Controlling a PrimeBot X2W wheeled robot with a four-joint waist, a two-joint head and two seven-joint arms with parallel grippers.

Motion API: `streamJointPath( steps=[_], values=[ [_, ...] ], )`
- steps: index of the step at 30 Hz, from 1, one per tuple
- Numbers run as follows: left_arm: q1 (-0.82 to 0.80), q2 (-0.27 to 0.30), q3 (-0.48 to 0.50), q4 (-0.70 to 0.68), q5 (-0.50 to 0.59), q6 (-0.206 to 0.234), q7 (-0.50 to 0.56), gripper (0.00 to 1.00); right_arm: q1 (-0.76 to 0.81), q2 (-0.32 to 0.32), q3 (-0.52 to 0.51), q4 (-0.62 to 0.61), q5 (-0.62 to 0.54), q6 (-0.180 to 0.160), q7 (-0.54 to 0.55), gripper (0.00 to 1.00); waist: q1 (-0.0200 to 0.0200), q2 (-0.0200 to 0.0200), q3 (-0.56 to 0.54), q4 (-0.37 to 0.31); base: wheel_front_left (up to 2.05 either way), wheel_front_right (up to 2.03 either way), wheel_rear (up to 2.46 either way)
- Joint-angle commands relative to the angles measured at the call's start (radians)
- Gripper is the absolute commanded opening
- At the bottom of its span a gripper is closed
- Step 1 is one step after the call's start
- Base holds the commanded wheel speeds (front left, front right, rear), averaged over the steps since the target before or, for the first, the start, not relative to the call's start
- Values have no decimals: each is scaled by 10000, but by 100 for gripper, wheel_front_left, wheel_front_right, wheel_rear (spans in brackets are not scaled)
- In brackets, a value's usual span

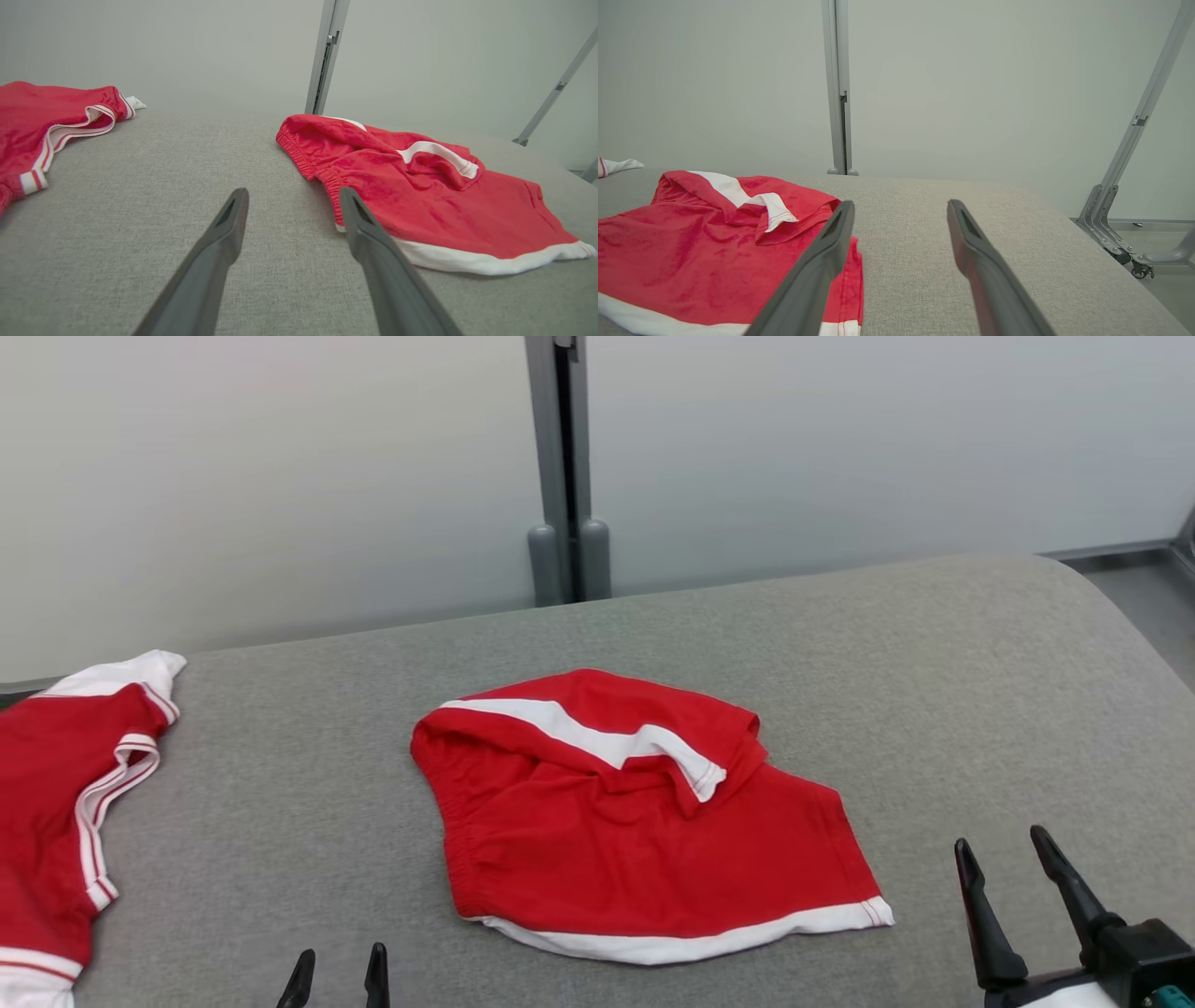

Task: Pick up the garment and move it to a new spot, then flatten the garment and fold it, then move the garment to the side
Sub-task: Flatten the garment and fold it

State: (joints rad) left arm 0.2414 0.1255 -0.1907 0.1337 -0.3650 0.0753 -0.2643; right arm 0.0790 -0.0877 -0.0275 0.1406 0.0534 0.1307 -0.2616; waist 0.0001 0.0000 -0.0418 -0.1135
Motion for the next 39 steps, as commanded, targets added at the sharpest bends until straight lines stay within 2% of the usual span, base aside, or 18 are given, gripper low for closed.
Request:
streamJointPath(
  steps=[1,10,19,33,39],
  values=[
    [52,-80,208,-23,149,-171,1,100,123,4,-16,85,6,1,-53,100,-1,0,-138,244,0,0,0],
    [4,-552,1097,83,797,-898,0,100,210,135,136,353,85,1,-53,100,-1,0,-106,499,0,0,0],
    [-80,-708,1536,162,1089,-1199,0,100,254,188,164,429,102,1,-53,100,-1,0,-167,590,0,0,0],
    [-40,-736,1505,41,1013,-1139,0,100,105,127,292,487,136,1,-53,100,-1,0,-183,580,0,0,0],
    [-335,-737,892,454,1222,-1496,0,100,-69,0,307,660,308,1,-53,100,-1,0,-39,423,0,0,0]
  ],
)
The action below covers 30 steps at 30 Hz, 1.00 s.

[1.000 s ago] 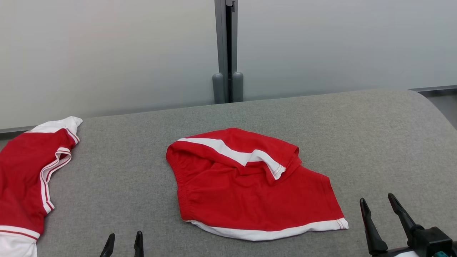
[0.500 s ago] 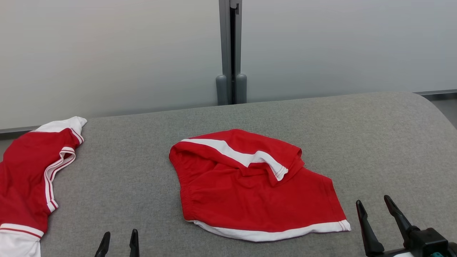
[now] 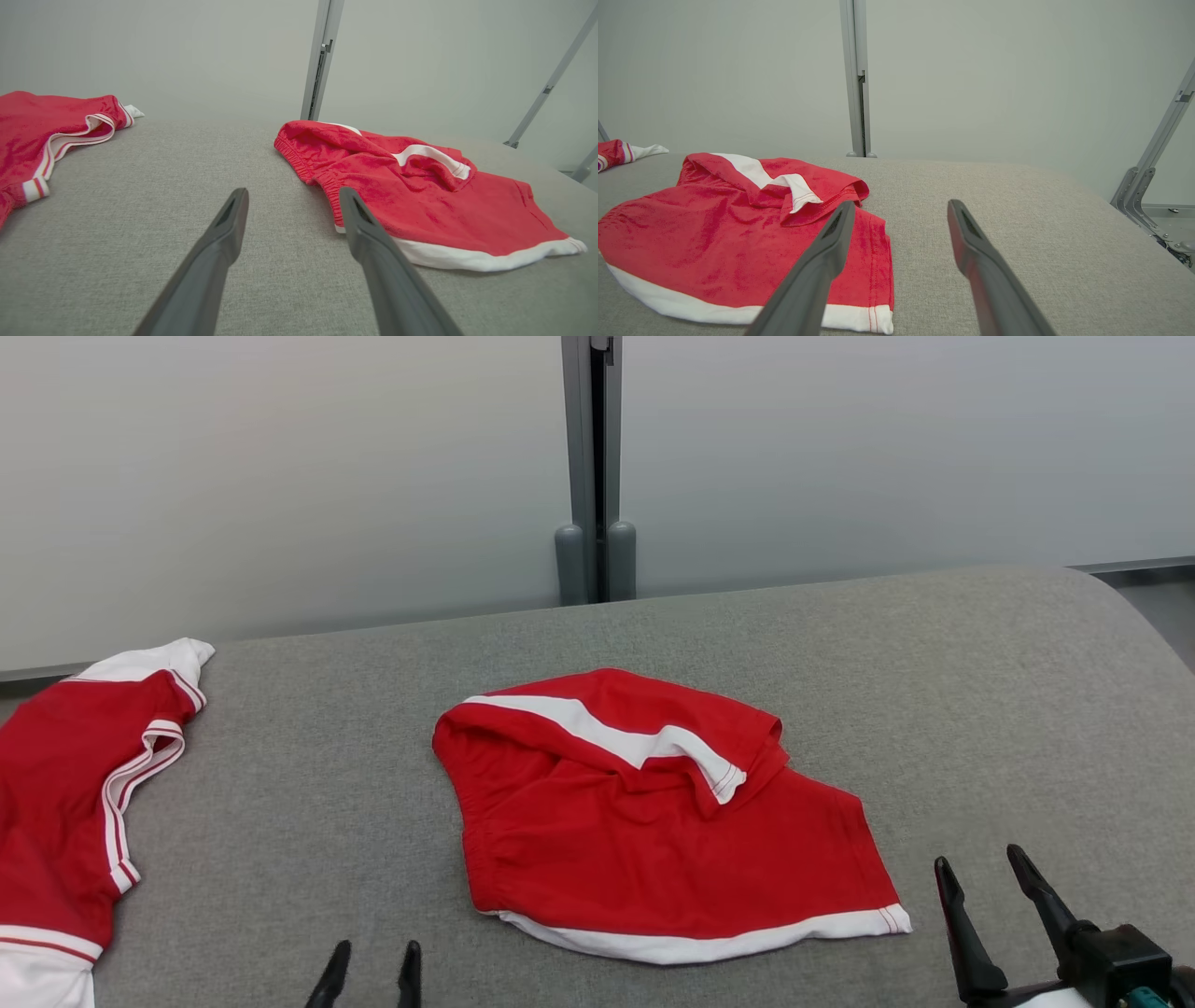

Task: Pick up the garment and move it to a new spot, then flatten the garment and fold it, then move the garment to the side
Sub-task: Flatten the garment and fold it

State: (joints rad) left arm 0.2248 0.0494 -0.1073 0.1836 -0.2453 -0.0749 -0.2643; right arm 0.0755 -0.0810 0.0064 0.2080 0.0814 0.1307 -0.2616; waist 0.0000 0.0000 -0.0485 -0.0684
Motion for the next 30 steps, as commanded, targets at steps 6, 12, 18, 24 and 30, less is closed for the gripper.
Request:
streamJointPath(
  steps=[6,12,18,24,30],
  values=[
    [-1066,348,-982,1118,302,-393,509,100,-832,-623,783,1690,557,1,355,100,0,0,472,-200,0,0,0],
    [-2126,807,-1464,1997,276,-499,1157,100,-1895,-973,1859,2840,1304,1,1300,100,0,0,1181,-257,0,0,0],
    [-2831,1136,-1935,2422,53,-547,1190,100,-2368,-1139,2663,3482,2100,1,1993,100,0,0,1662,-160,0,0,0],
    [-3429,1446,-2638,2694,-248,-553,1211,100,-2534,-1304,3210,3583,2637,1,2225,100,0,0,1942,-185,0,0,0],
    [-3802,1676,-3219,2789,-563,-554,1090,100,-2670,-1416,3498,3611,2911,1,2165,100,0,0,2068,-238,0,0,0]
  ],
)
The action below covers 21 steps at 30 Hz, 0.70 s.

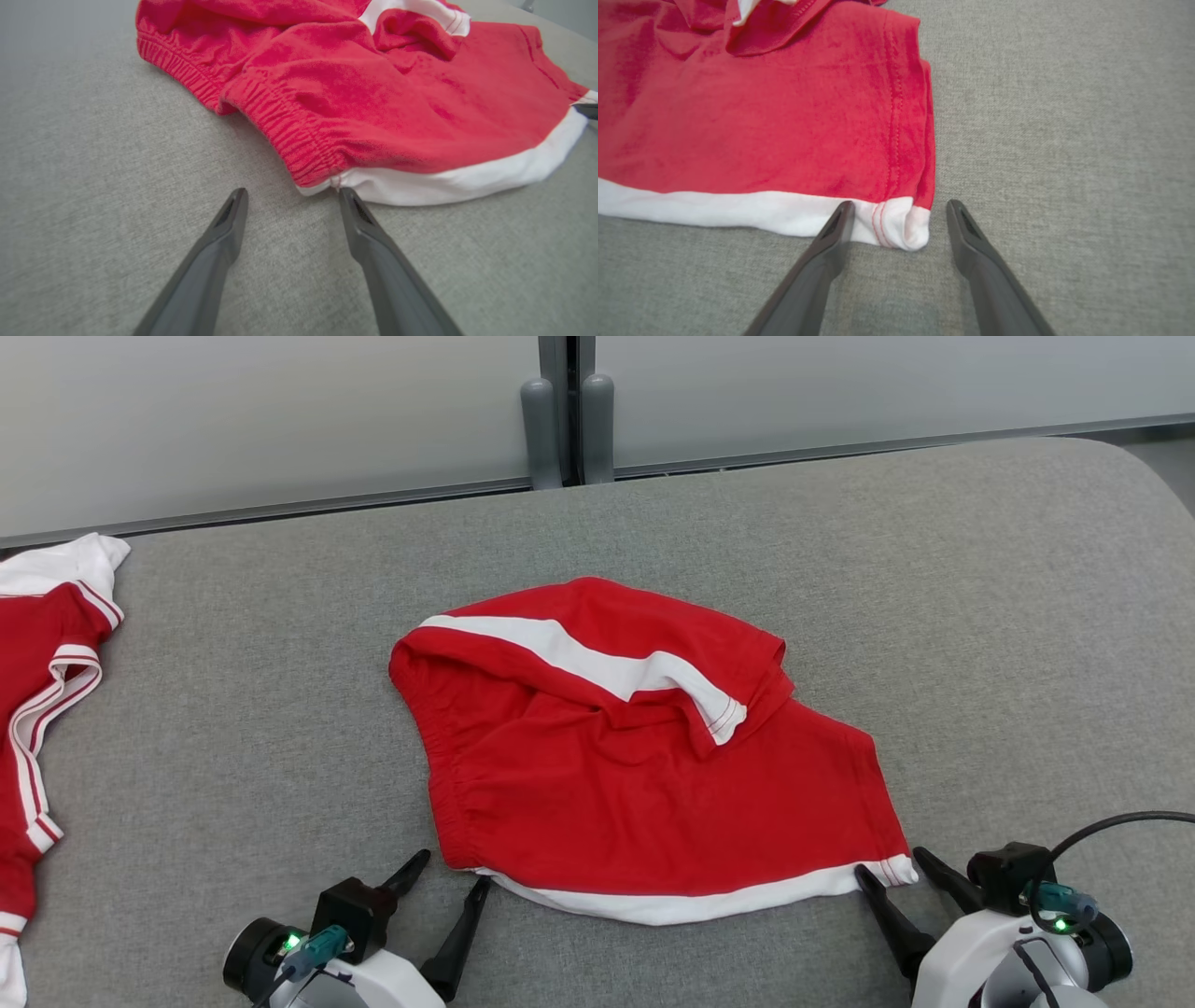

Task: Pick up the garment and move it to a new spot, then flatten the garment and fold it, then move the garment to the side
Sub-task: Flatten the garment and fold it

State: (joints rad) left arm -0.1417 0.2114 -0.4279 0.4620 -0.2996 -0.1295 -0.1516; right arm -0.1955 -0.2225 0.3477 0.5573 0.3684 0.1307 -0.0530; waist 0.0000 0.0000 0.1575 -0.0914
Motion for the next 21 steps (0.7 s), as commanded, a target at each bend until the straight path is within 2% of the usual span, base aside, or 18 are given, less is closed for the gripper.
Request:
streamJointPath(
  steps=[1,9,10,11,12,13,17,21],
  values=[
    [-192,116,-137,3,-110,-8,-59,100,12,-23,133,132,78,1,57,100,0,0,22,-14,0,0,0],
    [-642,484,-1251,-79,-782,-10,-244,99,-154,-27,504,309,333,1,28,100,0,0,156,-32,0,0,0],
    [-687,499,-1354,-65,-928,-10,-242,78,-183,-28,594,338,394,1,107,100,0,0,161,-39,0,0,0],
    [-738,561,-1556,-53,-986,-10,-214,40,-205,-42,712,373,474,1,209,63,0,0,160,-49,0,0,0],
    [-785,609,-1683,-42,-1070,-10,-229,10,-210,-52,894,367,569,1,299,9,0,0,153,-53,0,0,0],
    [-798,663,-1824,-3,-1195,-9,-203,0,-204,-69,1018,338,729,1,377,0,0,0,121,-69,0,0,0],
    [-821,880,-2209,-75,-1690,-11,-83,0,-197,-471,1383,-127,1493,1,462,0,0,0,-48,-108,0,0,0],
    [-447,1391,-2481,-971,-2551,-11,502,0,-37,-1083,1315,-1377,2725,1,624,0,0,0,-313,-141,0,0,0]
  ],
)
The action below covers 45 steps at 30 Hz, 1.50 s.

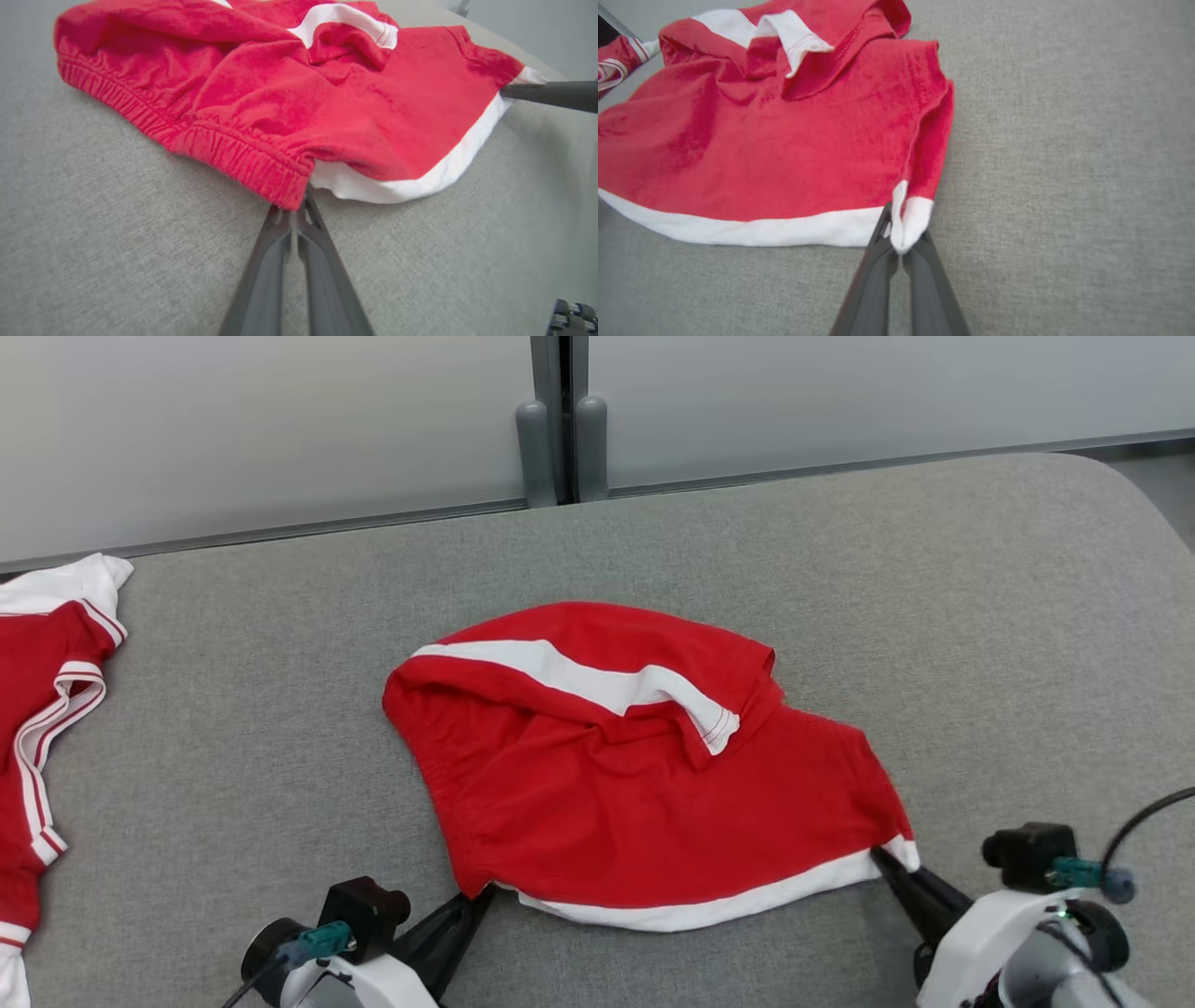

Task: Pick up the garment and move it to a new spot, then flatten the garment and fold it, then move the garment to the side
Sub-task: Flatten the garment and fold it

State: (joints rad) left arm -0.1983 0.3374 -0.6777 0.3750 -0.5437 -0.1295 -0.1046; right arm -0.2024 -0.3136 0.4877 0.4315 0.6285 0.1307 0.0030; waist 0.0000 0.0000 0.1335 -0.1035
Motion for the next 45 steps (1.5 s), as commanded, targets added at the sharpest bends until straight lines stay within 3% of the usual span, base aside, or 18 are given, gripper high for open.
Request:
streamJointPath(
  steps=[1,5,10,15,19,21,22,27,29,34,39,45],
  values=[
    [218,328,-11,-542,-387,-11,245,0,113,-394,-165,-568,459,1,133,0,0,0,-115,-31,0,0,0],
    [742,1326,250,-2840,-1359,28,1295,0,608,-1294,-914,-2408,1625,1,555,0,0,0,-215,-64,0,0,0],
    [1035,2464,1159,-6362,-2544,502,2545,0,990,-2158,-2319,-5008,2716,1,1273,0,0,0,65,-46,0,0,0],
    [-270,2844,1958,-8552,-3965,774,3999,0,232,-2641,-3714,-6826,3266,1,2173,0,0,0,932,67,0,0,0],
    [-1968,2683,2409,-8688,-4808,971,4990,0,-952,-2596,-4263,-7179,3412,1,2896,0,0,0,1725,126,0,0,0],
    [-4169,2439,2662,-7914,-5174,1181,5970,0,-2720,-2411,-4640,-6820,3086,1,3718,0,0,0,2607,185,0,0,0],
    [-4169,2439,2662,-7914,-5174,1181,5970,0,-2720,-2411,-4640,-6820,3086,1,3718,0,0,0,2607,185,0,0,0],
    [-8041,1688,2705,-5278,-4927,1305,6847,0,-6451,-1412,-4899,-5101,1747,1,4834,0,0,0,4093,296,0,0,0],
    [-10110,1089,2681,-3346,-4453,1404,6765,0,-8754,-522,-5112,-3760,748,-2,4961,0,0,0,4801,387,0,0,0],
    [-12745,205,2528,-574,-3429,1099,5660,0,-11844,617,-5485,-1580,-973,-1,4212,0,0,0,5509,545,0,0,0],
    [-14196,-369,2434,1338,-2658,863,4178,0,-13372,1240,-5496,-63,-1908,-1,3318,0,0,0,6189,604,0,0,0],
    [-13418,-795,2059,2973,-2600,241,2739,0,-12389,1333,-4682,847,-1621,-1,2177,0,0,0,6397,735,0,0,0]
  ],
)
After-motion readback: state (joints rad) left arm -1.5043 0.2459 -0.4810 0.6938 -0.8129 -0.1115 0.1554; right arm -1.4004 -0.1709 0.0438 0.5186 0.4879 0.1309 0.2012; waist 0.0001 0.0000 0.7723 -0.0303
